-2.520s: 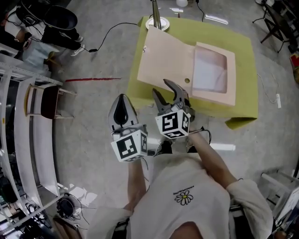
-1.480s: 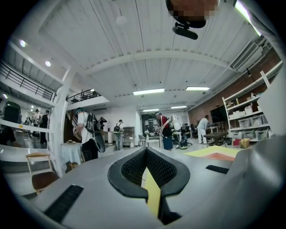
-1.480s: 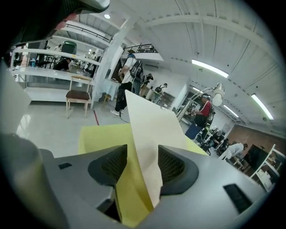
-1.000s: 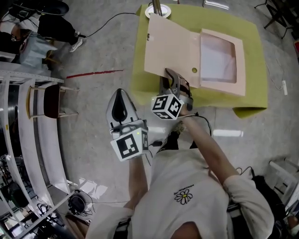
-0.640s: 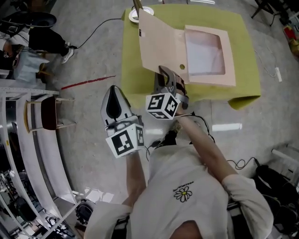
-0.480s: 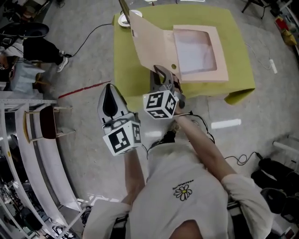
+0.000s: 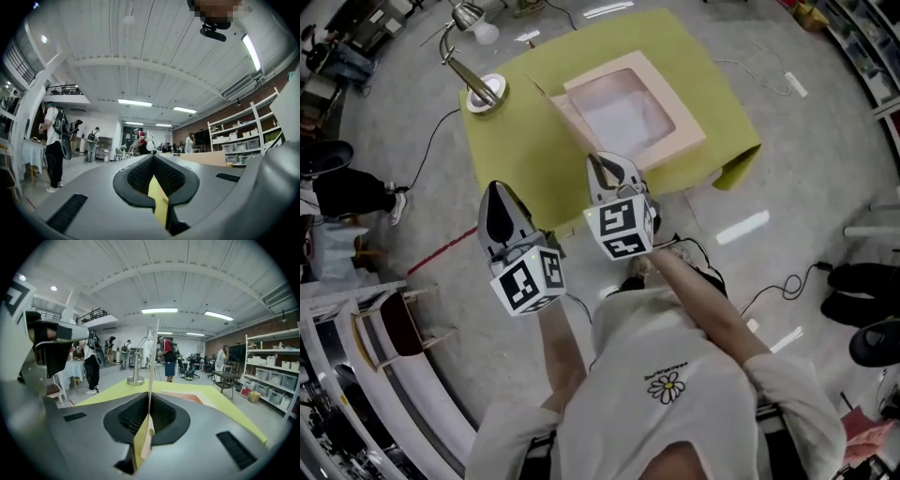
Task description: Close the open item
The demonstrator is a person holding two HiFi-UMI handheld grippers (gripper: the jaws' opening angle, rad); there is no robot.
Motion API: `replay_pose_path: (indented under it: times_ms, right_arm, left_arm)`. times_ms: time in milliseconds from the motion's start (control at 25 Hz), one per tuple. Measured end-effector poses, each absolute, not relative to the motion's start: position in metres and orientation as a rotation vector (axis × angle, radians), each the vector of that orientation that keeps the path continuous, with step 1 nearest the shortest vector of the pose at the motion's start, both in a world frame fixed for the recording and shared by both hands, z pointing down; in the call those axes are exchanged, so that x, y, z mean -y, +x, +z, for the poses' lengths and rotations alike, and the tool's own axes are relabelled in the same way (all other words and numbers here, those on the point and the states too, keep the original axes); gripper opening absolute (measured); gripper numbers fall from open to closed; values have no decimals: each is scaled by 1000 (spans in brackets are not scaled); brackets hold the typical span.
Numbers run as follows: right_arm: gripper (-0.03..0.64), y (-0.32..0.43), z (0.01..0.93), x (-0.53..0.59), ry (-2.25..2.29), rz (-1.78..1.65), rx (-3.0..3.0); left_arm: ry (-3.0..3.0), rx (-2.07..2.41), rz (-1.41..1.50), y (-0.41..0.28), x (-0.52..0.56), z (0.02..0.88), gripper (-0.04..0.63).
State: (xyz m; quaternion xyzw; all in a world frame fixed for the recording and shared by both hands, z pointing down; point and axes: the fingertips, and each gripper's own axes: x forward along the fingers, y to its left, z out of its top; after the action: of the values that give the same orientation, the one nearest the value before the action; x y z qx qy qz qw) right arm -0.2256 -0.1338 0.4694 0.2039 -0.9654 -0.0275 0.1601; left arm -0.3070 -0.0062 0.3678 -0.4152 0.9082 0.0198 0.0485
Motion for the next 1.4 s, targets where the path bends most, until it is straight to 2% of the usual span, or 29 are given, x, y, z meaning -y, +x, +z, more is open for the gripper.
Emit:
replay_pose_path:
  times_ms: [640, 1400]
  right_arm:
    - [18, -123, 497, 267, 996, 420, 2614]
    - [40, -98, 568, 321, 1139, 518, 2339]
  left_arm:
    - [-1687, -2570, 46, -237, 132, 381, 14]
    - [-1755, -2595, -70, -223, 139, 411, 14]
